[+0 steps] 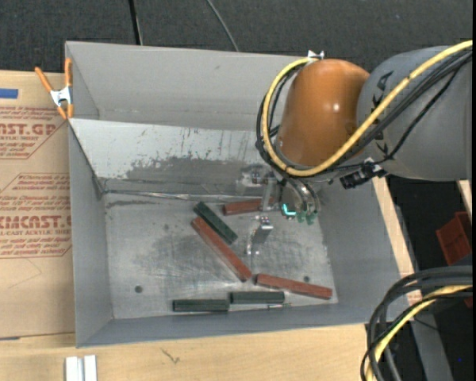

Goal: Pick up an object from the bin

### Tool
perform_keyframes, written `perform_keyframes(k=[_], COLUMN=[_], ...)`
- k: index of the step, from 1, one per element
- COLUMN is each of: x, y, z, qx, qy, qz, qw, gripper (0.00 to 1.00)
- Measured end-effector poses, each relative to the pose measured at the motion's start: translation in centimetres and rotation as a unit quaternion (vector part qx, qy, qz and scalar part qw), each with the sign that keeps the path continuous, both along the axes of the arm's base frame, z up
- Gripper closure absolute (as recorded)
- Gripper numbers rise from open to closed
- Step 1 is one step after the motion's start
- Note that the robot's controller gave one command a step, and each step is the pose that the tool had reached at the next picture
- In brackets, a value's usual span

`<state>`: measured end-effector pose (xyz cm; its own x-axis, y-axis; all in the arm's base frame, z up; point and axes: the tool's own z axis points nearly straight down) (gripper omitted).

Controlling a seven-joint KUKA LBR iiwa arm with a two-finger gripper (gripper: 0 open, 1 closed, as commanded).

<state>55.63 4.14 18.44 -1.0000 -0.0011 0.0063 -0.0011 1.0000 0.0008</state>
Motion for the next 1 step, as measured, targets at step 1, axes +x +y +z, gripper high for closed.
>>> perform_keyframes(k=[1], x=[0.12], y=[0.00], z=[0.35], qx=[0.000], qy=[-0.0029], qz=[0.000], qw=[1.0000], gripper=[0.00])
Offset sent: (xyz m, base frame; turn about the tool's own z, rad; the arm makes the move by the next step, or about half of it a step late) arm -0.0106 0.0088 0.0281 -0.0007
